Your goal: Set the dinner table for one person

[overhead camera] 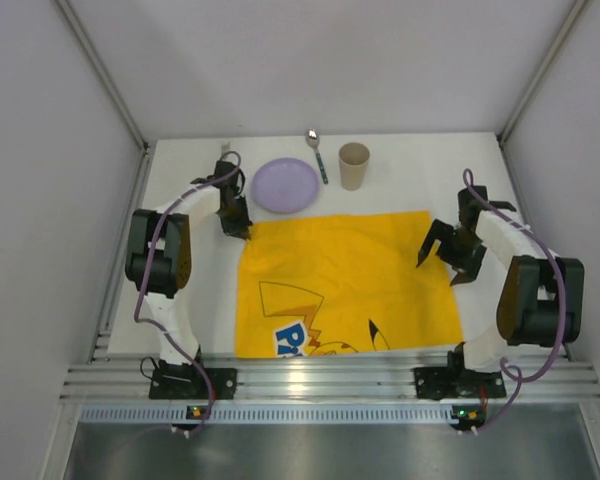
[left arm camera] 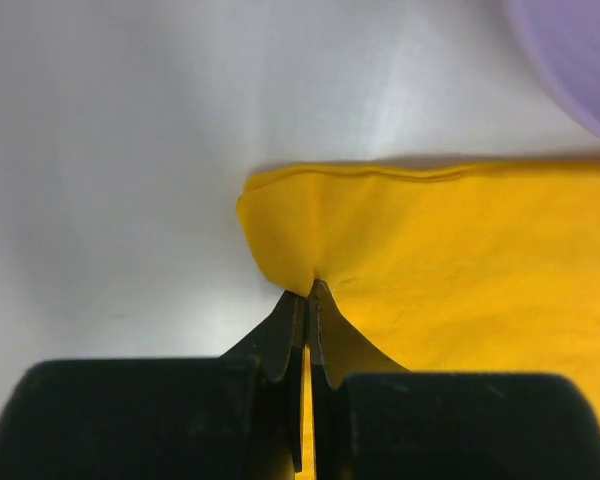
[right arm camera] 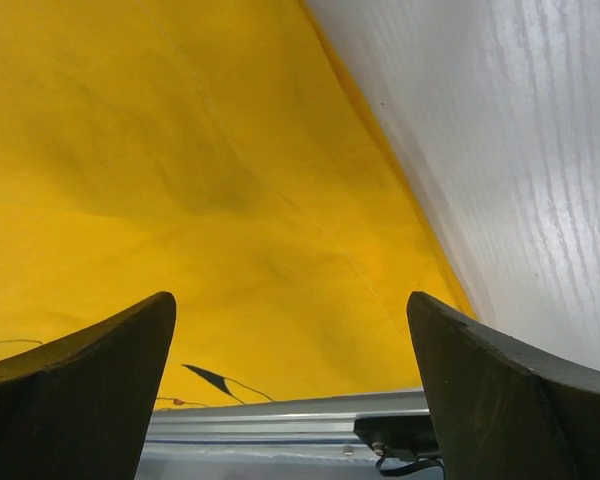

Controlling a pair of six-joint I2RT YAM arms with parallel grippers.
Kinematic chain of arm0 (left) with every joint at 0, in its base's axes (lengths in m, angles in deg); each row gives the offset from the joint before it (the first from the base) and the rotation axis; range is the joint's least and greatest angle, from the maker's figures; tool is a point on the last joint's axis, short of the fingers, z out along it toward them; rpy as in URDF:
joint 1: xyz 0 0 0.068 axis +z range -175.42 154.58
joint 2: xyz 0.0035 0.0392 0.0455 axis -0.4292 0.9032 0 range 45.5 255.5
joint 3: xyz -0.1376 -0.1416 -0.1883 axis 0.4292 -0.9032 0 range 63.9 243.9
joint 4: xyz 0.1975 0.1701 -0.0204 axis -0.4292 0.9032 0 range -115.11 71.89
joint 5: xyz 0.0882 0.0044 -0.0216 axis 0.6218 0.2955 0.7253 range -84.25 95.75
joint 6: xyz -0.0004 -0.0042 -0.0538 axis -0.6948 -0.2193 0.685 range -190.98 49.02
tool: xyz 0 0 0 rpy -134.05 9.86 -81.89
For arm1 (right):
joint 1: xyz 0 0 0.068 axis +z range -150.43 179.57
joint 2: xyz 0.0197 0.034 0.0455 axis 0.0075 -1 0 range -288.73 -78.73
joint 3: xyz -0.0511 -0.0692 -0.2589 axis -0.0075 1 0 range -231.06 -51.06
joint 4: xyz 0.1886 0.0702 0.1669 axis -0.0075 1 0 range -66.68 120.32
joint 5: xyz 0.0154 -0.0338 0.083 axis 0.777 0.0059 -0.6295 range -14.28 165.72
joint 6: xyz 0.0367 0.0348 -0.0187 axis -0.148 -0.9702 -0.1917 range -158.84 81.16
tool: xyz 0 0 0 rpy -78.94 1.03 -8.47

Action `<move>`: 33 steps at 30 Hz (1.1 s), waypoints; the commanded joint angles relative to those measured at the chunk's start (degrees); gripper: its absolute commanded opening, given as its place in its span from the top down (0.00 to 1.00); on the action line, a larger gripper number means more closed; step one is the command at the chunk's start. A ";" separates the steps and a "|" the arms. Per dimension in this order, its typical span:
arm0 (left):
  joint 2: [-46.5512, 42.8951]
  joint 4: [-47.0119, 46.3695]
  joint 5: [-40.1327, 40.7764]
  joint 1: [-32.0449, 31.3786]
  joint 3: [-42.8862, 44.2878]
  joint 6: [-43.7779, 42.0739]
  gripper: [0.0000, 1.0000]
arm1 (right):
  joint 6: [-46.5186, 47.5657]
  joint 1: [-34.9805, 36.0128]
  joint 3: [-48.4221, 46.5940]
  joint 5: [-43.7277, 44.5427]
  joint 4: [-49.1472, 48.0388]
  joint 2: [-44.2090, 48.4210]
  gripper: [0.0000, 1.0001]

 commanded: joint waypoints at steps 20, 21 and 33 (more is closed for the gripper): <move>6.97 10.37 9.53 7.11 20.45 -6.64 0.39 | -1.27 6.01 8.51 -3.50 -8.02 -6.13 0.00; 6.01 10.46 9.97 7.11 20.54 -6.37 0.35 | -1.09 6.27 8.60 -2.97 -8.02 -5.69 0.00; 9.24 3.52 -2.58 6.76 28.44 -0.92 0.30 | 0.31 6.10 -0.01 0.72 0.06 0.29 0.00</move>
